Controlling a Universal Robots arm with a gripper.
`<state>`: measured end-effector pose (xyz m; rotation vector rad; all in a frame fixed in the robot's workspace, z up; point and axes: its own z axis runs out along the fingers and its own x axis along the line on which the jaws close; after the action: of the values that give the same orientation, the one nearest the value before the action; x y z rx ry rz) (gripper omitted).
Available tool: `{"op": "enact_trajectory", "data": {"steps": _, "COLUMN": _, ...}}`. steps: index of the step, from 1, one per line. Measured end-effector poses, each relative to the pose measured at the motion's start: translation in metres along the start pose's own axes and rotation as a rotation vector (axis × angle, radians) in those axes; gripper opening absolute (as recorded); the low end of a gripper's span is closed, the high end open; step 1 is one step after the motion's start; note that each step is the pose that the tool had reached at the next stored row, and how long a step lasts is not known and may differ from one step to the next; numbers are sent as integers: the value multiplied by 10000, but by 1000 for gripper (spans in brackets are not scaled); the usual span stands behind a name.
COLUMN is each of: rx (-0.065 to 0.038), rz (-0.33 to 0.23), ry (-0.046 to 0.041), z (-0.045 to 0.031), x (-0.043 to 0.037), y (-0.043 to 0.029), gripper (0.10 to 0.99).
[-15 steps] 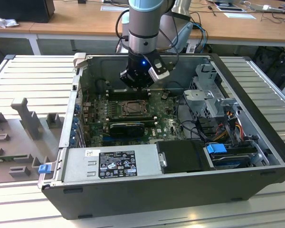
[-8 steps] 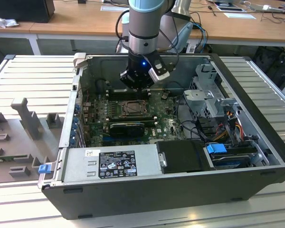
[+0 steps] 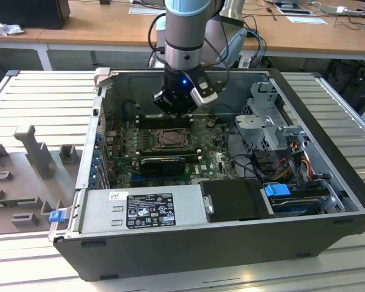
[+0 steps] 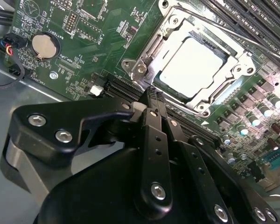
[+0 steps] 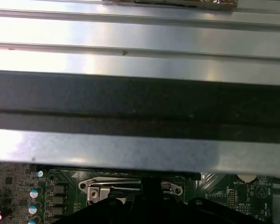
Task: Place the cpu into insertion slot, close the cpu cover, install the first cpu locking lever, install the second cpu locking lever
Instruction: 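Install the second cpu locking lever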
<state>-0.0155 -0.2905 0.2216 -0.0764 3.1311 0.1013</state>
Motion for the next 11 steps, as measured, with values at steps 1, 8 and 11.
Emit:
{"op": "enact_trajectory", "data": {"steps": 1, "rx": 0, "rz": 1, "ry": 0, "z": 0, "x": 0, "y": -4, "gripper": 106}}
{"op": "enact_trajectory", "data": {"steps": 8, "rx": -1, "rz": 2, "ry": 0, "z": -2, "x": 2, "y": -31, "gripper": 106}}
{"op": "enact_trajectory", "data": {"steps": 11, "rx": -1, "rz": 1, "ry": -1, "z": -2, "x": 2, "y": -34, "gripper": 106}}
